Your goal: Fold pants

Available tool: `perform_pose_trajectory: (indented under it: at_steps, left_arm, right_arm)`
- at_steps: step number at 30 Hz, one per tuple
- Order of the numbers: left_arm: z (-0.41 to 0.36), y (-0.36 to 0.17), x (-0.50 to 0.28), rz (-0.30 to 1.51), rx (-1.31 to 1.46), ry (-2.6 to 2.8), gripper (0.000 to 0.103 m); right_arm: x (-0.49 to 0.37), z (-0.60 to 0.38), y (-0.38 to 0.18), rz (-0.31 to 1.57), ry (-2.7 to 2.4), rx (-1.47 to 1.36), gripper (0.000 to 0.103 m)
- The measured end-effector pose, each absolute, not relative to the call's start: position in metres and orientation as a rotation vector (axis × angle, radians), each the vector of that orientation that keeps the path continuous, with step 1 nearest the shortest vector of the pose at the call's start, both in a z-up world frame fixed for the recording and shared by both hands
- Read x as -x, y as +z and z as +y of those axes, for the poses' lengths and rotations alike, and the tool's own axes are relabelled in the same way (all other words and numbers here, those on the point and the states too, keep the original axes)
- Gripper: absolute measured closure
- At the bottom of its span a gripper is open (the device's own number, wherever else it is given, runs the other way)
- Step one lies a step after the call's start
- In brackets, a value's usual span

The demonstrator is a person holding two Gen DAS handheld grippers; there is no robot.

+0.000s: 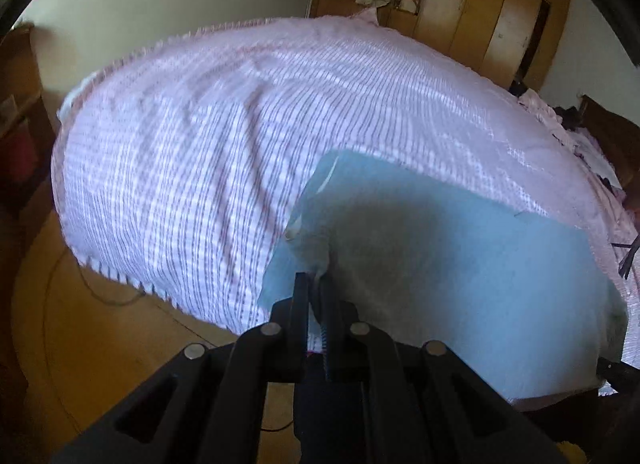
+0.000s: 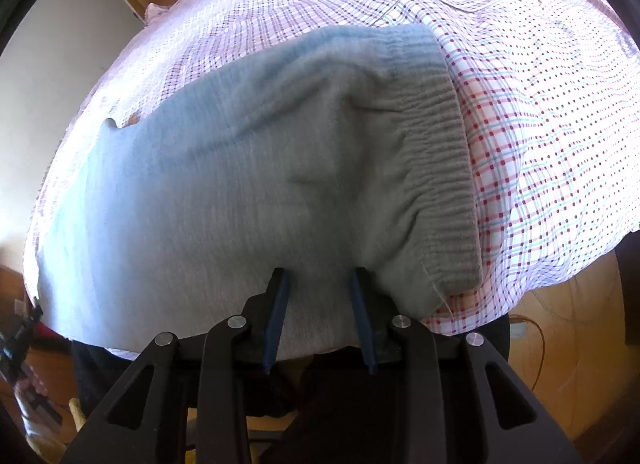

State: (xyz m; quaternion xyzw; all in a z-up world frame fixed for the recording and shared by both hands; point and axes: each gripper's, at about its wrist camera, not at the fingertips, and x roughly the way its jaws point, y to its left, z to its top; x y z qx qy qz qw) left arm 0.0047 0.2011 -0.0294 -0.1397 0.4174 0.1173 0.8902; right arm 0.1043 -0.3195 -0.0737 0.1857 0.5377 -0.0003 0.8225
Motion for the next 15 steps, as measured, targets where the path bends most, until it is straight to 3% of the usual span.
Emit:
perform_pose_trajectory:
  at_steps: [11,15]
  left_arm:
    - [0.214,-0.038,0.004,0.878,0.293,0.239,0.092]
    - [0.216,-0.025,0.000,0.855,0.246,0.245,0.091]
  right_arm:
    - [-0.120,-0.302,-0.067,1.187,-0.059,-0.355,0.078]
    - [-0.115,-0.284,-0.043,1.107,-0.064,-0.327,0.078]
